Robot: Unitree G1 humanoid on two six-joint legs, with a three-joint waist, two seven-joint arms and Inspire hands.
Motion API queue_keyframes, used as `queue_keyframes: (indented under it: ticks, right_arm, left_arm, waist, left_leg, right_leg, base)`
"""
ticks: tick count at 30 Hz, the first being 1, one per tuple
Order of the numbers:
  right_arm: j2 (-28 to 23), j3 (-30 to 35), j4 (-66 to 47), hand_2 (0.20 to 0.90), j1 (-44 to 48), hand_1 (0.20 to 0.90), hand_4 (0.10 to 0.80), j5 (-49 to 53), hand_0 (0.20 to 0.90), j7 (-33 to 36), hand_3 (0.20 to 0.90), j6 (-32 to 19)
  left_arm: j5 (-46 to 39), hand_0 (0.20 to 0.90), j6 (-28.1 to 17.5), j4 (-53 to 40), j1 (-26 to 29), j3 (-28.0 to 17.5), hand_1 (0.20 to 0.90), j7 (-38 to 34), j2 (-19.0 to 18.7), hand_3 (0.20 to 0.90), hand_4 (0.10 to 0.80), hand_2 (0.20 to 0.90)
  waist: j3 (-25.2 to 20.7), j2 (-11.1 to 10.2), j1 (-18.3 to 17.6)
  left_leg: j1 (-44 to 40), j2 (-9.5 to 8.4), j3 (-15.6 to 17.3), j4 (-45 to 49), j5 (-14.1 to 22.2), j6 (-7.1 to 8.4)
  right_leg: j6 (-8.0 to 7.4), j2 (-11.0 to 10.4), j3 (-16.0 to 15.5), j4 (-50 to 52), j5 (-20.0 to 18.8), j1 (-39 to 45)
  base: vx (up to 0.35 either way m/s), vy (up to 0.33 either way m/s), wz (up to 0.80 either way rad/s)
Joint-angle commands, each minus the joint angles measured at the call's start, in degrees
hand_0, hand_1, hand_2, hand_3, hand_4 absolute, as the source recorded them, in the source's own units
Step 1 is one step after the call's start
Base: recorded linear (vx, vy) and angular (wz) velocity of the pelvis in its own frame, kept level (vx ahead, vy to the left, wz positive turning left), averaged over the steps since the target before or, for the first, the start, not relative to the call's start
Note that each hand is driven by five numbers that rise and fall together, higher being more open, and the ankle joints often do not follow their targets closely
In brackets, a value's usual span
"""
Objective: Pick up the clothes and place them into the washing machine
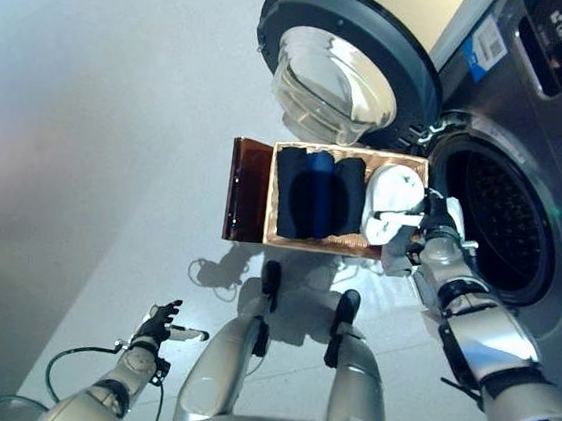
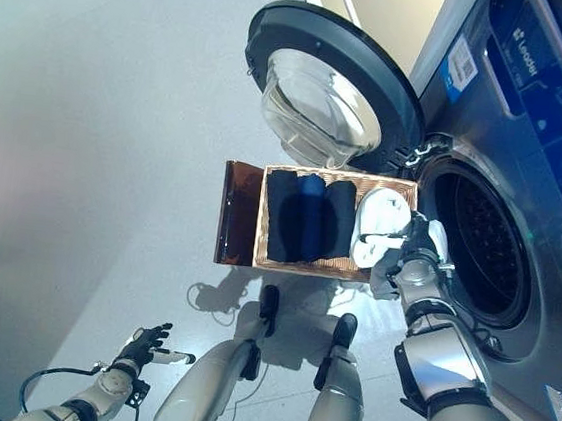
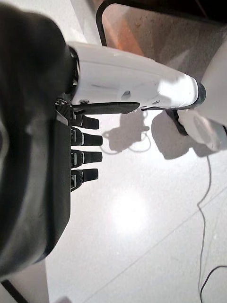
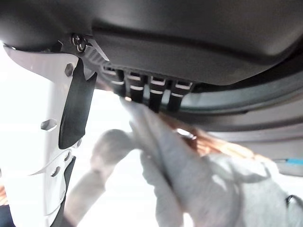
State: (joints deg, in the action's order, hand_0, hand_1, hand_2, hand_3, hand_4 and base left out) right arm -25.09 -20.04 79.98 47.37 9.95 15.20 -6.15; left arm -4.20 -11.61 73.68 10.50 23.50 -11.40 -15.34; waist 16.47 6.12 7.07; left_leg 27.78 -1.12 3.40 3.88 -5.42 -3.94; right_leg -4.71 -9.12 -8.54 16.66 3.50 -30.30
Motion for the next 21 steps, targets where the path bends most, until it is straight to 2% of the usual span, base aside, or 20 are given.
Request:
queue_keyframes:
  ticks: [1,13,21]
  right_arm:
    - [-0.5,-0.6,-0.5,0.9,3.2,0.9,0.8,1.5,0.9,2.2,0.9,-2.2]
    - [-2.6,-2.5,4.9,0.9,6.9,0.9,0.8,-3.9,0.9,5.5,0.9,0.7]
    - [-5.5,-3.0,8.8,0.9,10.1,0.9,0.8,-7.3,0.9,9.3,0.9,2.7]
  left_arm:
    - [-0.4,0.9,0.4,4.0,-2.1,-0.3,0.9,-1.6,-1.4,0.9,0.8,0.9]
    - [0.0,0.9,0.6,2.6,-2.4,0.6,0.9,-2.3,-1.1,0.9,0.8,0.9]
    - [-0.4,0.9,0.4,1.5,-1.0,2.3,0.9,-4.3,-0.1,0.9,0.8,0.9]
  waist:
    - [-2.3,-2.7,0.3]
    - [-0.8,-3.3,2.2]
    - [1.3,-3.1,3.0]
  left_leg:
    - [1.1,-2.4,-2.1,4.8,5.3,3.94]
    - [3.3,-2.49,-3.3,5.6,5.0,3.88]
    - [8.0,-3.41,-3.7,8.6,5.7,4.02]
  right_leg:
    - [-1.6,-4.0,-1.1,-9.7,-7.5,6.2]
    - [-1.49,-3.9,-2.7,-9.9,-7.6,6.0]
    - [-1.0,-3.9,-3.3,-8.4,-6.8,3.4]
  base:
    - [0.023,0.001,-0.03]
    - [0.0,0.003,0.03]
    - [-0.009,0.027,0.11]
